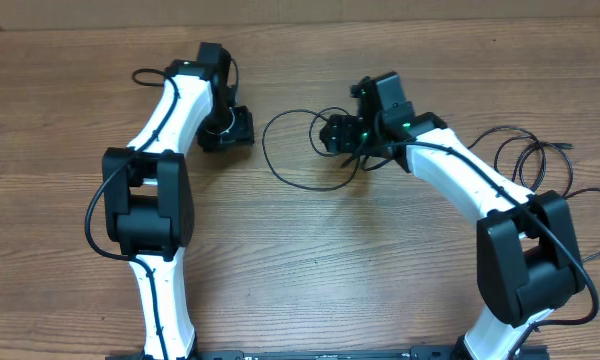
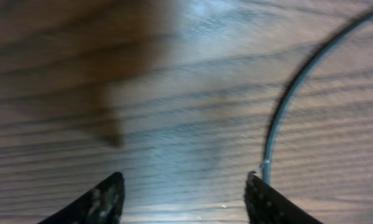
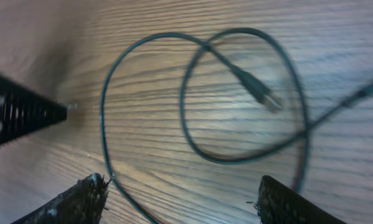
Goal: Untangle cables
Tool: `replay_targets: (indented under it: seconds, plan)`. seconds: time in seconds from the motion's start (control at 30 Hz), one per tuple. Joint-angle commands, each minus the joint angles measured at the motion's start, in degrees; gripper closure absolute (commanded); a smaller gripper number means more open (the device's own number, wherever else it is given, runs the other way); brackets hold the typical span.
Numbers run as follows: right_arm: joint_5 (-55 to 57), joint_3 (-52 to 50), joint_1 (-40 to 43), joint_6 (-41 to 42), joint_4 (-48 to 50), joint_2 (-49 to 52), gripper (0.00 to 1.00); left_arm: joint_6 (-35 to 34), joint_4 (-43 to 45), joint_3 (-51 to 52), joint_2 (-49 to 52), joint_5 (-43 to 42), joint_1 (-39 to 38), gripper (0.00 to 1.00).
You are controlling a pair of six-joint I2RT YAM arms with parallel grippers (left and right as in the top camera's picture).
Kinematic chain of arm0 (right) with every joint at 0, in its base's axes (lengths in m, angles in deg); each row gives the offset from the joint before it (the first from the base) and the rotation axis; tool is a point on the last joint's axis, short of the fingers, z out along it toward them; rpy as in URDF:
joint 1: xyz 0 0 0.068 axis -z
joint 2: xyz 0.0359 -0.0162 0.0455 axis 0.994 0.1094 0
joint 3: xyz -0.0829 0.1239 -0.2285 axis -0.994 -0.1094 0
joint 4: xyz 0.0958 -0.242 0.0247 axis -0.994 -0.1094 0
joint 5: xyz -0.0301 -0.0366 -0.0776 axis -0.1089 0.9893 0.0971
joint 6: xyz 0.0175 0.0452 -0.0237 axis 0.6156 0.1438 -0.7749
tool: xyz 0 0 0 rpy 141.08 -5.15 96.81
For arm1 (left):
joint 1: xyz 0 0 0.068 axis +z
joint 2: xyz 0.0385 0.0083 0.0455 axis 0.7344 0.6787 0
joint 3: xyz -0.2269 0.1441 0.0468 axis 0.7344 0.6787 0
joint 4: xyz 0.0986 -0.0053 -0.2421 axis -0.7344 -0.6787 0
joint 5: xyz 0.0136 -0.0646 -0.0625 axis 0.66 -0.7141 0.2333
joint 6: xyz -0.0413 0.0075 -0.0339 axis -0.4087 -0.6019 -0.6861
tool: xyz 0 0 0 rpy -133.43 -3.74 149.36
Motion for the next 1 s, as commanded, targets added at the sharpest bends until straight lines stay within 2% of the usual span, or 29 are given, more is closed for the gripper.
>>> replay_targets:
  seconds: [0.0, 0.13, 0.2, 0.37, 0.6, 0.63, 0.67, 0.77, 0.83, 0.97]
  plan:
    - [1.44, 2.78, -1.62, -5.38, -0.79, -0.04, 0.21, -1.14, 0.09, 0.76, 0.55, -1.81, 1.16, 0.29]
    - [1.44, 9.38, -1.64, -7.37, -6.49, -0.04, 0.18, -1.11, 0.09, 1.01, 0.55, -1.81, 1.95, 0.15]
    - [1.46, 11.47, -1.64, -9.2, -8.28, -0.04, 0.17, -1.03, 0.09, 1.05, 0.55, -1.81, 2.54, 0.03]
    - [1.46, 11.74, -1.7, -12.2, -8.2, 0.94, 0.17, 2.08, 0.28, 1.14, 0.55, -4.7, 4.44, 0.01]
    - [1.42, 11.63, -2.62, -14.88, -3.8, 8.59, 0.14, 6.27, 0.52, 1.27, 0.55, -9.38, 5.9, 0.06]
    - [1.42, 11.63, -2.73, -14.88, -3.19, 9.53, 0.14, 6.45, 0.52, 1.27, 0.55, -9.33, 5.9, 0.11]
    - [1.4, 11.63, -2.86, -14.86, -2.69, 10.38, 0.14, 6.45, 0.55, 1.27, 0.55, -9.31, 5.81, 0.2]
    - [1.09, 11.63, -3.58, -14.82, -2.14, 12.7, 0.14, 6.43, 0.7, 1.27, 0.55, -9.29, 5.75, 0.33]
    - [0.96, 11.63, -4.44, -14.67, -1.88, 14.08, 0.14, 6.4, 0.83, 1.27, 0.55, -9.07, 5.75, 0.36]
    - [0.96, 11.56, -6.64, -14.67, -1.84, 16.17, 0.14, 6.38, 1.11, 1.27, 0.55, -9.09, 5.75, 0.37]
